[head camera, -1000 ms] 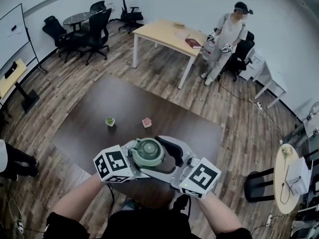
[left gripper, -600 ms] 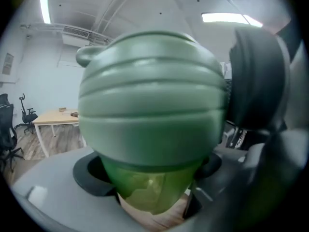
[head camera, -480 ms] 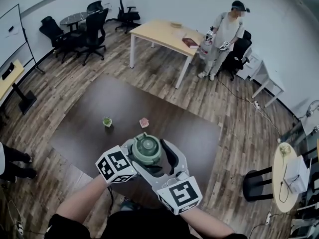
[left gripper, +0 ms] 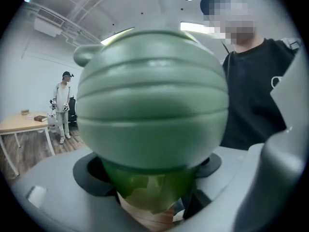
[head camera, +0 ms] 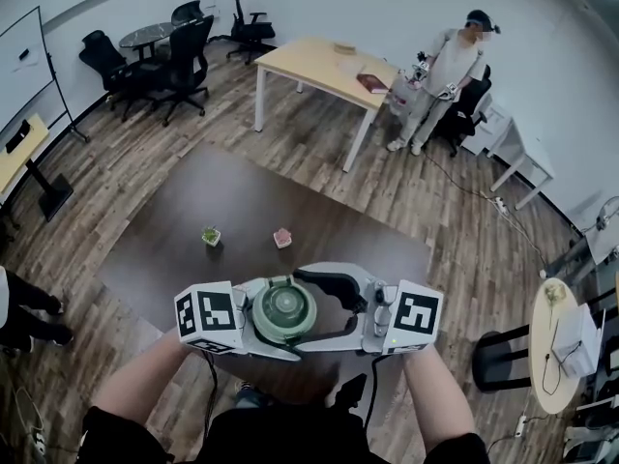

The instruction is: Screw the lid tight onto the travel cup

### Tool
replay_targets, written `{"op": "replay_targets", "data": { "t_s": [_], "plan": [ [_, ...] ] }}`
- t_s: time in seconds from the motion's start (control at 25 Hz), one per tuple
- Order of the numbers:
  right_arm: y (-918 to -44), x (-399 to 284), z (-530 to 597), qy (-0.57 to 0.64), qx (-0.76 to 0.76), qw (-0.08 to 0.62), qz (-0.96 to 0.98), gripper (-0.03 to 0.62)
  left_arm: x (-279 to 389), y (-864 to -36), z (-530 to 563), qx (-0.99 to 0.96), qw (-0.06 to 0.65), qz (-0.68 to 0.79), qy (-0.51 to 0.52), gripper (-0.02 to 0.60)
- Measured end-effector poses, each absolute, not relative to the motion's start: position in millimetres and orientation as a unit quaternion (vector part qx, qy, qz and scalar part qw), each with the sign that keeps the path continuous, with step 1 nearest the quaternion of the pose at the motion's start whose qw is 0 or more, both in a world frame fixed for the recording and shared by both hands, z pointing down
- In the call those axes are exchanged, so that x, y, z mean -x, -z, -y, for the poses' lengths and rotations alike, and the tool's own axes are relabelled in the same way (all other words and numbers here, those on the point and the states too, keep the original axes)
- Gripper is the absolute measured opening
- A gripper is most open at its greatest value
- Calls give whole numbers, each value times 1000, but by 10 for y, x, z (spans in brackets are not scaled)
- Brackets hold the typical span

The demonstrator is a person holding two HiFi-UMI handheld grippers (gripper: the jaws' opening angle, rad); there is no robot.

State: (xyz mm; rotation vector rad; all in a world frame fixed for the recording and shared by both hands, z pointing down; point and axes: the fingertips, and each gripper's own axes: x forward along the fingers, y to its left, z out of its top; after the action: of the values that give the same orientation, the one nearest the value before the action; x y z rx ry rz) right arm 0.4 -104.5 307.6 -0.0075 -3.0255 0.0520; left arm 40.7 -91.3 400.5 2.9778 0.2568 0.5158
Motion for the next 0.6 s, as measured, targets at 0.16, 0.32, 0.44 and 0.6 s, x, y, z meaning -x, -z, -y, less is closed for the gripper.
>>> {"op": "replay_targets", "data": {
  "t_s": [0.16, 0.32, 0.44, 0.6],
  "plan": [
    [-3067, 21, 1152, -62, -16, 32, 997, 407, -390, -3964, 1023, -984, 54, -58, -162, 407],
    [-3103, 54, 1282, -81, -126, 14, 989, 390, -359, -4018, 1195, -984, 78, -10, -158, 407],
    [-3161, 65, 1356, -94, -224, 8, 970, 380, -350, -4062, 1299, -984, 103, 22, -144, 405],
    [-3214, 24, 1387, -88, -303, 4, 949, 367, -364, -4109, 1407, -983, 110, 52, -140, 405]
  ]
}}
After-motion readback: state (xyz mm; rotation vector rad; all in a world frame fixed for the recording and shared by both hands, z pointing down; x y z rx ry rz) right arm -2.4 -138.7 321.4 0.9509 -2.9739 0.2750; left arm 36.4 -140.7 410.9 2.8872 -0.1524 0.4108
